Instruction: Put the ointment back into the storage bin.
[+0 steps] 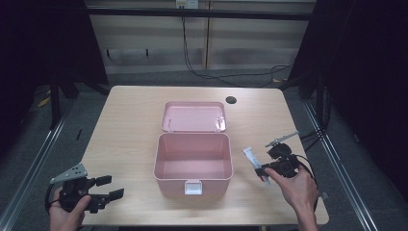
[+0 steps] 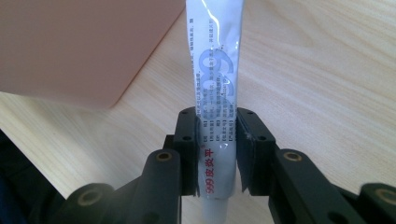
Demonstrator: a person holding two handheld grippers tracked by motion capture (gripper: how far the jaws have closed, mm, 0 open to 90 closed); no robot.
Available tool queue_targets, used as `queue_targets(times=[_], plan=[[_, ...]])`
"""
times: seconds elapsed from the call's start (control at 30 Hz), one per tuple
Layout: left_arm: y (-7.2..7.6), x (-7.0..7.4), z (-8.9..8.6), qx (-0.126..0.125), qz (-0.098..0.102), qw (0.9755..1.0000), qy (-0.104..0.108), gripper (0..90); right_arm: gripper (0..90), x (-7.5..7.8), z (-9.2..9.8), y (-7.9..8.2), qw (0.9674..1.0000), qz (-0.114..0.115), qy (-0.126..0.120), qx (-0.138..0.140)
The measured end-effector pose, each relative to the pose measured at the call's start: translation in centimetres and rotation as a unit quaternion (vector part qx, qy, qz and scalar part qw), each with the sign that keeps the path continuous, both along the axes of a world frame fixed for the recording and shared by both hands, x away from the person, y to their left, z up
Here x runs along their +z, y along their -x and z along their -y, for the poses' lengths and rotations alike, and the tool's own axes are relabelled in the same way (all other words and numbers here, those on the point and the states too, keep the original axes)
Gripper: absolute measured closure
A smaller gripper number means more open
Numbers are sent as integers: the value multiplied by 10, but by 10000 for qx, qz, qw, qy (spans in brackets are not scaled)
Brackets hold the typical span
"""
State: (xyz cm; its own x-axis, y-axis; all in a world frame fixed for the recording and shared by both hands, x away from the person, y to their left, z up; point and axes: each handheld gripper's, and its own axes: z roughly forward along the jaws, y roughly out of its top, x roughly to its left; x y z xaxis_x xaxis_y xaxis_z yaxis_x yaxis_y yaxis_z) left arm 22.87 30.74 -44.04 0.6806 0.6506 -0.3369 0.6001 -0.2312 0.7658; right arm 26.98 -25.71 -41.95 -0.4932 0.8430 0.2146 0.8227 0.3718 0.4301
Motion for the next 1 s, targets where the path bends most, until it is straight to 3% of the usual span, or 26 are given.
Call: queue_targets(times=[0.57, 0.67, 0.8, 1.0], plan=[[0, 0, 0, -6, -8, 10000, -13, 194, 716, 13, 5, 4, 9988, 351, -318, 77], [0, 0, 1, -4, -8, 10000, -15, 194, 716, 14, 4, 5, 9989, 319, -320, 84], [0, 0, 0, 14, -6, 10000, -13, 194, 716, 19, 2, 4, 9990, 277, -201, 291], [0, -1, 0, 20, -10, 10000, -46, 194, 716, 44, 1, 8, 9976, 376, -42, 581]])
